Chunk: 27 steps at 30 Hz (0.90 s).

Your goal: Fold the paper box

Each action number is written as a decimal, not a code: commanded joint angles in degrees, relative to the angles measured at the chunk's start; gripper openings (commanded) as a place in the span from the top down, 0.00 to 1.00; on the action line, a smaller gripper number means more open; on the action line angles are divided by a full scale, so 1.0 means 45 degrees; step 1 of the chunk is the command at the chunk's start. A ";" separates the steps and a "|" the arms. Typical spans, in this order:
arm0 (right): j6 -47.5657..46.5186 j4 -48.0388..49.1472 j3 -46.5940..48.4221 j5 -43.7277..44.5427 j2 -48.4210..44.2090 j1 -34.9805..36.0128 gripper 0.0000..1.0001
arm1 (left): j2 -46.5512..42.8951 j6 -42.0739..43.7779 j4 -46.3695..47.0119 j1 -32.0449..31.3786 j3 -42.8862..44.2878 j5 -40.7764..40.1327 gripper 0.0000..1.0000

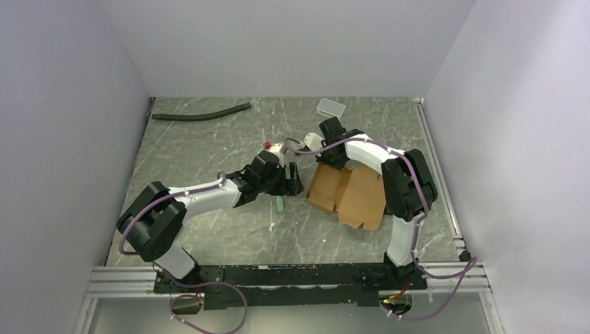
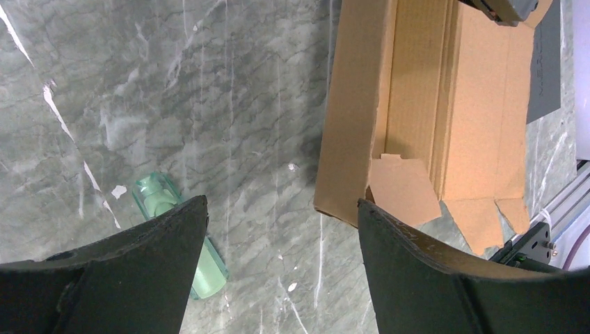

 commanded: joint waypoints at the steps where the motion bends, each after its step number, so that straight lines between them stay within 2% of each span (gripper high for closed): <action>1: 0.0466 0.0879 -0.0093 0.0891 0.0046 0.0149 0.85 | 0.0020 0.0142 0.0300 0.0023 0.0499 0.0216 0.17; 4: 0.0650 0.0517 0.0044 0.0423 -0.0192 0.0144 0.61 | -0.0110 0.0151 0.0283 0.0015 0.0435 0.0188 0.17; 6: 0.0760 0.0239 0.0216 0.0070 -0.0429 0.0129 0.49 | -0.0267 0.0191 0.0289 0.0030 0.0354 0.0137 0.17; 12: 0.0909 -0.0952 0.0848 -0.1413 -0.1174 -0.0060 0.27 | -0.1158 0.1034 0.0109 0.0021 0.0107 -0.0107 0.16; 18: 0.0727 -0.1542 0.0772 -0.2457 -0.2292 -0.0418 0.12 | -0.3074 0.3657 0.0464 0.0023 -0.0456 -0.0165 0.16; 19: 0.0702 -0.1671 0.0742 -0.2690 -0.2476 -0.0508 0.03 | -0.3389 0.4221 0.0690 0.0021 -0.0560 0.0095 0.16; 24: 0.0684 -0.1772 0.0297 -0.3812 -0.3016 -0.0935 0.00 | -0.4583 0.6566 0.2270 -0.0024 -0.1237 0.2048 0.17; 27: 0.0855 -0.1571 -0.0091 -0.4571 -0.3044 -0.1469 0.00 | -0.5064 0.8355 0.3104 -0.0557 -0.1422 0.2886 0.17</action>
